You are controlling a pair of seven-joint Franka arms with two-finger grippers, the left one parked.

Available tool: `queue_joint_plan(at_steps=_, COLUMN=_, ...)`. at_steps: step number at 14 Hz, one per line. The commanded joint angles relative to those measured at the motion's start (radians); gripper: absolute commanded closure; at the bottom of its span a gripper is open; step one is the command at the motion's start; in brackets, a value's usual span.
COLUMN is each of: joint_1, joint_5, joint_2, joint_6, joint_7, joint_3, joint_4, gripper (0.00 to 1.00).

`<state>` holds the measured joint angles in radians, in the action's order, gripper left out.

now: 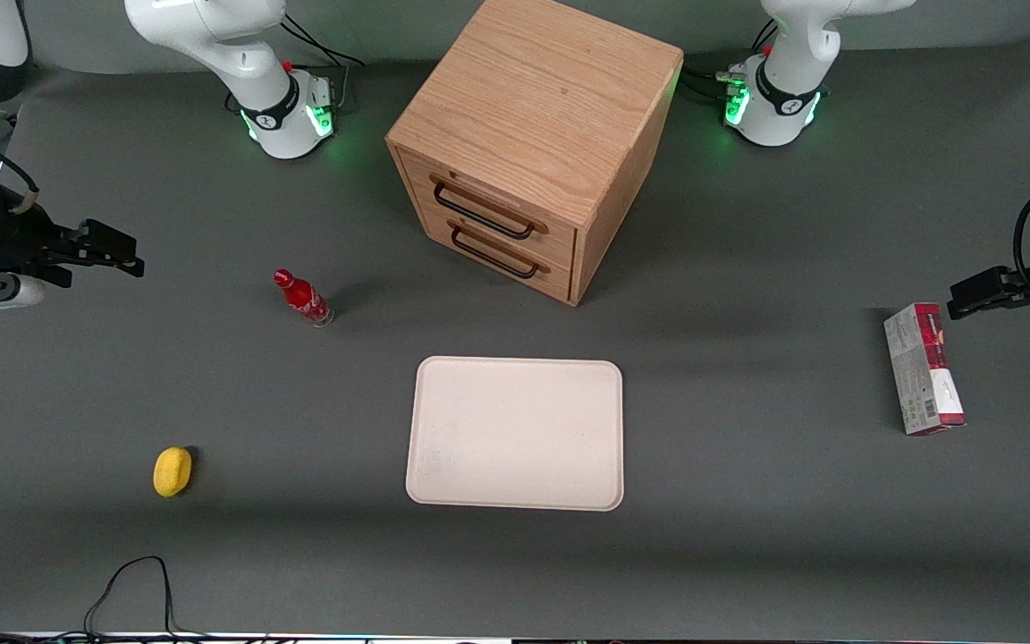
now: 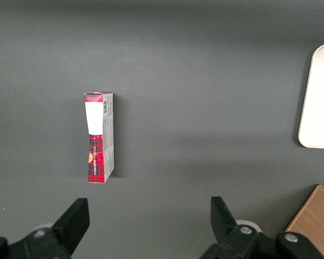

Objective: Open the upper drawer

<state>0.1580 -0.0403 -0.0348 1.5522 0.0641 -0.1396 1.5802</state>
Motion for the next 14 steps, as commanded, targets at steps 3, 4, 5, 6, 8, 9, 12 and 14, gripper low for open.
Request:
queue_joint_plan(at_steps=3, joint_1=0.003, joint_5=-0.003, joint_2=-0.019, joint_6=-0.023, joint_7=0.02, joint_3=0.0, joint_4=-0.043, gripper=0.0)
queue_joint_plan(at_steps=4, joint_1=0.003, joint_5=-0.003, joint_2=-0.019, joint_6=-0.023, joint_7=0.025, joint_3=0.0, joint_4=-0.045, gripper=0.0)
queue_joint_plan(at_steps=5, joint_1=0.005, joint_5=-0.003, joint_2=-0.019, joint_6=-0.024, joint_7=0.032, joint_3=0.0, joint_4=-0.043, gripper=0.0)
queue_joint_plan(at_steps=6, joint_1=0.005, joint_5=-0.004, joint_2=-0.02, joint_6=-0.027, joint_7=0.034, joint_3=0.0, joint_4=-0.045, gripper=0.0)
queue_joint_plan(at_steps=8, joint_1=0.005, joint_5=-0.012, joint_2=-0.019, joint_6=-0.027, joint_7=0.036, joint_3=0.0, joint_4=-0.046, gripper=0.0)
queue_joint_plan(at_steps=9, joint_1=0.005, joint_5=-0.012, joint_2=-0.017, joint_6=-0.029, joint_7=0.034, joint_3=0.0, joint_4=-0.048, gripper=0.0)
queue_joint_plan(at_steps=12, joint_1=0.005, joint_5=-0.012, joint_2=-0.016, joint_6=-0.029, joint_7=0.037, joint_3=0.0, joint_4=-0.049, gripper=0.0)
queue_joint_plan(at_steps=14, joint_1=0.006, joint_5=-0.01, joint_2=-0.017, joint_6=-0.029, joint_7=0.037, joint_3=0.0, joint_4=-0.055, gripper=0.0)
